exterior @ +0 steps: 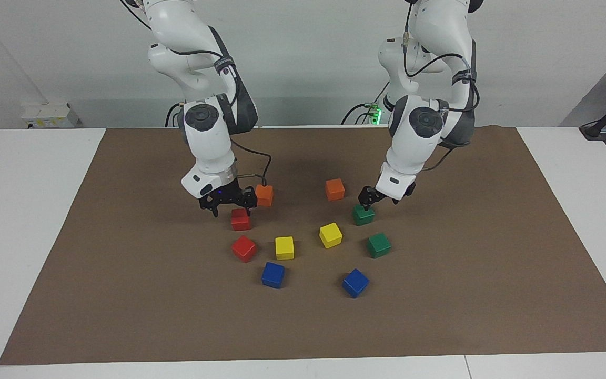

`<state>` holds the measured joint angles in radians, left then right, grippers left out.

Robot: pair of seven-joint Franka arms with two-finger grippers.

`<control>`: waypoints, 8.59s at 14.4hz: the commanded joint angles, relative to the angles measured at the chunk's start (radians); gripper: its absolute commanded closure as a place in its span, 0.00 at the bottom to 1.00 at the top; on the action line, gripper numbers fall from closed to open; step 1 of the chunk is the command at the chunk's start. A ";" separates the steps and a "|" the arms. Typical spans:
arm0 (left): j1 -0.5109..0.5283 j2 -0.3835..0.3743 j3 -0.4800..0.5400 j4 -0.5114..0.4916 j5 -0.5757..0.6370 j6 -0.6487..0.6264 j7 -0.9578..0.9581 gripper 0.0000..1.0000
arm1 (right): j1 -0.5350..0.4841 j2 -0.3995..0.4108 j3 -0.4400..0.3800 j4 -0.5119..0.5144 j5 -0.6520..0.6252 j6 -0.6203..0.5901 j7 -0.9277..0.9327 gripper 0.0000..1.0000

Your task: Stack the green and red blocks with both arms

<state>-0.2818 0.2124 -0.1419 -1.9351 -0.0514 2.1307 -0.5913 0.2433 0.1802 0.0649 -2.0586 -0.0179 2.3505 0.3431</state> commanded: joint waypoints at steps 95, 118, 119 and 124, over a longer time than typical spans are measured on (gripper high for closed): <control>-0.005 0.275 0.022 0.212 0.163 0.127 -0.180 0.68 | -0.030 0.087 0.018 0.377 -0.083 -0.264 -0.346 0.00; 0.572 -0.083 0.016 -0.025 0.041 -0.043 0.906 1.00 | 0.002 0.343 0.021 0.525 -0.013 -0.232 -0.481 0.00; 0.584 -0.096 0.016 -0.066 0.035 0.013 0.924 1.00 | -0.002 0.343 0.019 0.520 -0.014 -0.229 -0.481 0.00; 0.616 -0.116 0.016 -0.146 0.033 0.127 1.004 1.00 | -0.007 0.343 0.019 0.482 -0.028 -0.191 -0.489 0.00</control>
<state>0.3102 0.1489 -0.1172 -2.0236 0.0013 2.2210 0.3703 0.2470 0.5128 0.0735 -1.5658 -0.0345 2.1322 -0.1476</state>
